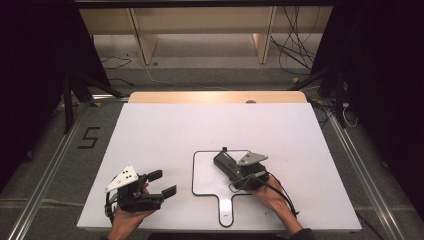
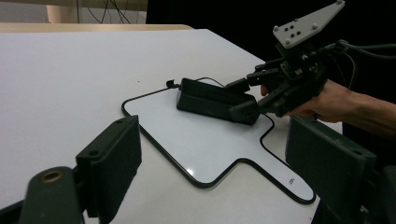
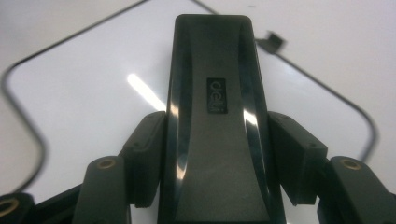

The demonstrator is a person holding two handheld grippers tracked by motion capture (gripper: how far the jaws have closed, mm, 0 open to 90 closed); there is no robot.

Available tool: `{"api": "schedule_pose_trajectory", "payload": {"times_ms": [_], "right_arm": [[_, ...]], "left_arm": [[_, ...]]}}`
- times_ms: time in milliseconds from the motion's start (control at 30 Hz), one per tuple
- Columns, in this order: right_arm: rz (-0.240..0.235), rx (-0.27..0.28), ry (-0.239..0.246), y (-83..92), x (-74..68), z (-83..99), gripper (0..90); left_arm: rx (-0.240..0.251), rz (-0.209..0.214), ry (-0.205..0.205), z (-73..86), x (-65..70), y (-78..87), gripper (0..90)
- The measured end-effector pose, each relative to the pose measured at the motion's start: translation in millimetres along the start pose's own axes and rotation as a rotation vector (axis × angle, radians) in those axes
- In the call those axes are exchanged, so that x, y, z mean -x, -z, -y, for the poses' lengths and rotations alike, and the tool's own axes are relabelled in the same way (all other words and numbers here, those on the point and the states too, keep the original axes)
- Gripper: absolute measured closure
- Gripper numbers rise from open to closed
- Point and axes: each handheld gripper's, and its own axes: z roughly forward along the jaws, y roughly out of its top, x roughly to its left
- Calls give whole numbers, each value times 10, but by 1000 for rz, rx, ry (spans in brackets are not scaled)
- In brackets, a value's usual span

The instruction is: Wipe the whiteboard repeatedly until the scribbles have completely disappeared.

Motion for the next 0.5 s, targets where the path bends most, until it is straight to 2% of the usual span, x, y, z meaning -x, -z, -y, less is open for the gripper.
{"api": "schedule_pose_trajectory", "payload": {"times_ms": [100,167,233,367,500], "right_arm": [[-38,-10,40,-19,-136,-44,412],[-44,-11,57,-45,-153,-68,412],[-45,-7,42,-65,-121,-80,413],[10,-6,8,-82,19,-83,413],[52,-24,-19,-22,158,-37,413]], "left_arm": [[-1,2,0,1,7,-5,179],[-2,1,-2,1,4,-3,179],[-1,0,1,1,4,1,179],[2,1,1,1,4,5,179],[2,2,1,-2,1,13,179]]}}
